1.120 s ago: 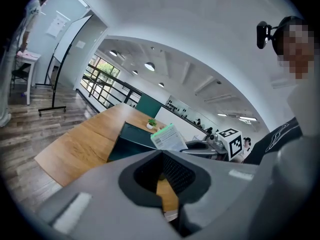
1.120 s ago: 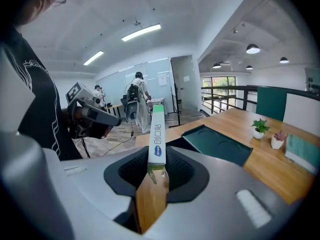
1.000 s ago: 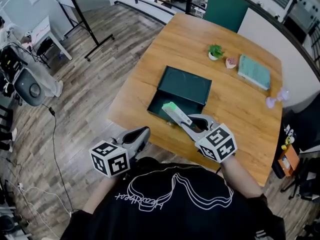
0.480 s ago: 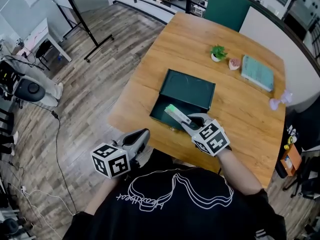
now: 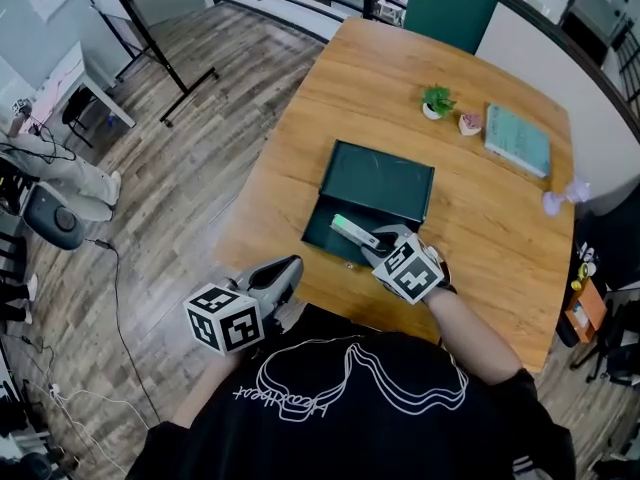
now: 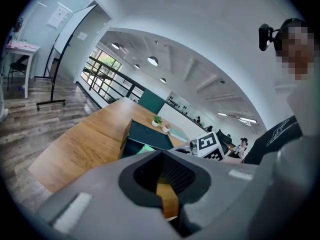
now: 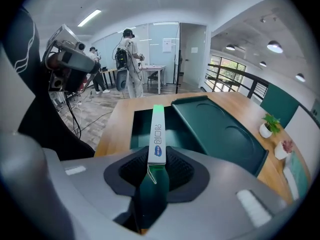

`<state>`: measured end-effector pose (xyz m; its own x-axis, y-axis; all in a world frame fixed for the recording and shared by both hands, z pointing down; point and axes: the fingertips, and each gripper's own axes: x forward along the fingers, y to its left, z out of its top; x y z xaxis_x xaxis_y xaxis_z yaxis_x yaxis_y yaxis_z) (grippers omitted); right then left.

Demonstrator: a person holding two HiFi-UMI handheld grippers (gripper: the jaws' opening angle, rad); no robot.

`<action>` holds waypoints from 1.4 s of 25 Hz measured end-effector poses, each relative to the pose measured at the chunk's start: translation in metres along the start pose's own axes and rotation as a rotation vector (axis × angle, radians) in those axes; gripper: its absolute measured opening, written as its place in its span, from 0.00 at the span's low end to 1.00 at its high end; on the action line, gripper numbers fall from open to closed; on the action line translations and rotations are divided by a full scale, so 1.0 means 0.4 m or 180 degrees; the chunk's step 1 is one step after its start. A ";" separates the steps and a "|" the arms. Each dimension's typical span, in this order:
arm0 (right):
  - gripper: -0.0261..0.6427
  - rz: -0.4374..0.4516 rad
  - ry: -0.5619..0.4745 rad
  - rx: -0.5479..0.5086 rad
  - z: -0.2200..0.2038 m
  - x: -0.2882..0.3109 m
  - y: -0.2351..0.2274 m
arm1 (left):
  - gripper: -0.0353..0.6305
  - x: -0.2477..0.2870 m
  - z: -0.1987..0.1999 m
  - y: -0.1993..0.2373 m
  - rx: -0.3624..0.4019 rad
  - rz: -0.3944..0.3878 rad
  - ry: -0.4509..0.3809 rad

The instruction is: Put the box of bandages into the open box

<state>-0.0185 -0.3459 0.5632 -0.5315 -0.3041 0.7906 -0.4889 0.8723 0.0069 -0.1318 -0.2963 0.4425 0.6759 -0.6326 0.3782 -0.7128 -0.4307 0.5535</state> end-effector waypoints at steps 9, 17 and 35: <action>0.22 -0.0069 0.0265 0.0105 -0.036 0.037 -0.022 | 0.06 0.008 -0.002 0.035 -0.0055 -0.0011 0.0058; 0.22 -0.0049 0.0265 0.0074 -0.034 0.039 -0.020 | 0.06 0.010 0.018 0.050 -0.0062 0.0019 -0.0016; 0.22 0.0217 -0.1106 0.0787 0.080 -0.164 0.027 | 0.06 0.020 -0.018 -0.016 -0.0033 -0.0044 -0.0043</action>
<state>-0.0112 -0.3287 0.4917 -0.7491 -0.3967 0.5306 -0.5731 0.7898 -0.2186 -0.1203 -0.2939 0.4475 0.6831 -0.6353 0.3603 -0.7013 -0.4328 0.5665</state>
